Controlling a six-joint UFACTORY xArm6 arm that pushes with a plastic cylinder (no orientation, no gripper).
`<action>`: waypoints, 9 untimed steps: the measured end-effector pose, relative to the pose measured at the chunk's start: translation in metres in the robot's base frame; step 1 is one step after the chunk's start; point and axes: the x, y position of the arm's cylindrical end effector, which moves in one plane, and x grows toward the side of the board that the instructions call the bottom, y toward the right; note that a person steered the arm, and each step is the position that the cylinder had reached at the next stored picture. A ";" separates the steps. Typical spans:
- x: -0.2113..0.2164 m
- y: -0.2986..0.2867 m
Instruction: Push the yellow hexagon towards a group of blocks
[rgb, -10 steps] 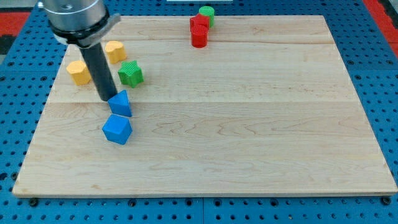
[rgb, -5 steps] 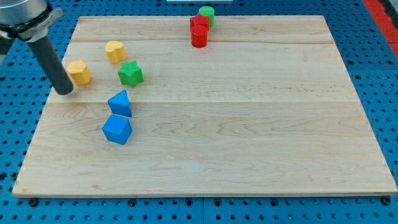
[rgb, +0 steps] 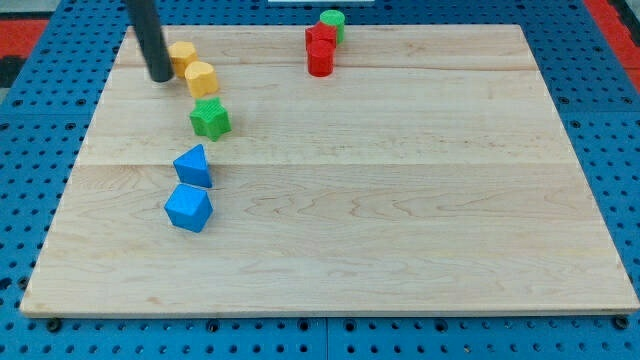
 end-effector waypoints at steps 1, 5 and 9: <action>-0.028 -0.019; -0.030 0.087; -0.060 0.147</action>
